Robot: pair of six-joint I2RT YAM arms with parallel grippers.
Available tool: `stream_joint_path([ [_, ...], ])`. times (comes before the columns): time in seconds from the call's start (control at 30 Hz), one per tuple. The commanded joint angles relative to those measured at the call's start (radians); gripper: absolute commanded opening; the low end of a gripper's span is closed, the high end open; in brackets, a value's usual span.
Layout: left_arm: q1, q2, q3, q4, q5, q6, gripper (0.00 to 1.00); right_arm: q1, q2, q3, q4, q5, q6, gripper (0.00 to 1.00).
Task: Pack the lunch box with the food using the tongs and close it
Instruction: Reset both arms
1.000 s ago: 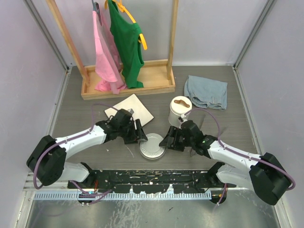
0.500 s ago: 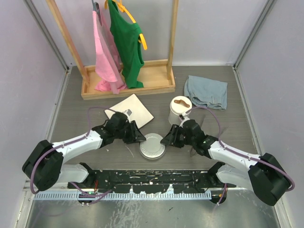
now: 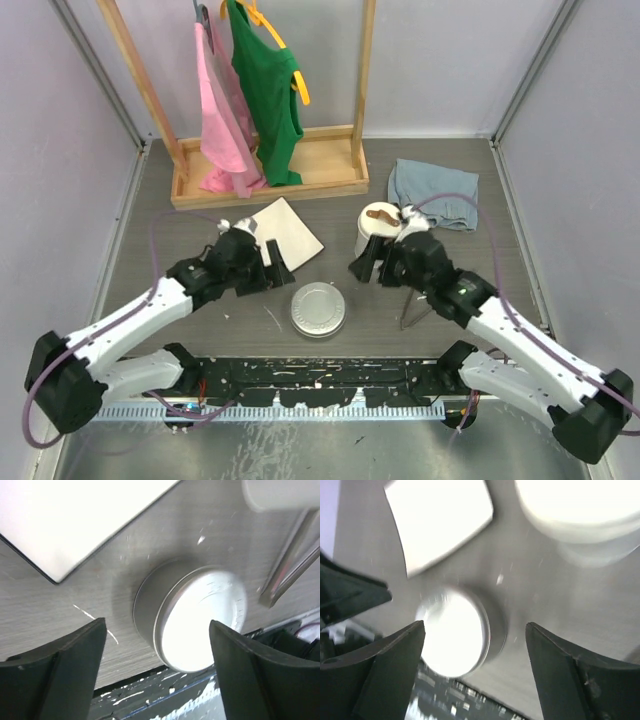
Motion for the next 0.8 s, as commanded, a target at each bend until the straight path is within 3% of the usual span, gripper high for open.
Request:
stream_joint_path([
  [0.0,0.062,-0.119,0.176,-0.164,-0.209,0.136,0.91,-0.001,-0.070,0.251,-0.188,0.503,-0.242,0.91],
  [0.1,0.193,-0.177,0.227,-0.216,-0.225,0.213,1.00,-0.046,-0.031,0.365,-0.226,0.739,-0.356,1.00],
  [0.17,0.321,-0.217,0.244,-0.248,-0.193,0.261,0.98,-0.158,0.013,0.449,-0.220,0.753,-0.440,1.00],
  [0.23,0.459,-0.241,0.266,-0.291,-0.160,0.303,0.98,-0.319,0.055,0.516,-0.218,0.656,-0.478,1.00],
  [0.3,0.592,-0.259,0.287,-0.328,-0.144,0.338,0.98,-0.496,0.083,0.568,-0.207,0.463,-0.498,1.00],
  [0.33,0.626,-0.265,0.308,-0.351,-0.149,0.355,0.98,-0.525,0.090,0.597,-0.206,0.404,-0.504,1.00],
  [0.53,0.640,-0.318,0.430,-0.461,-0.397,0.389,0.98,-0.530,0.020,0.645,-0.170,0.230,-0.505,1.00],
  [0.77,0.640,-0.324,0.537,-0.484,-0.445,0.421,0.98,-0.530,-0.044,0.642,-0.137,0.323,-0.487,1.00],
])
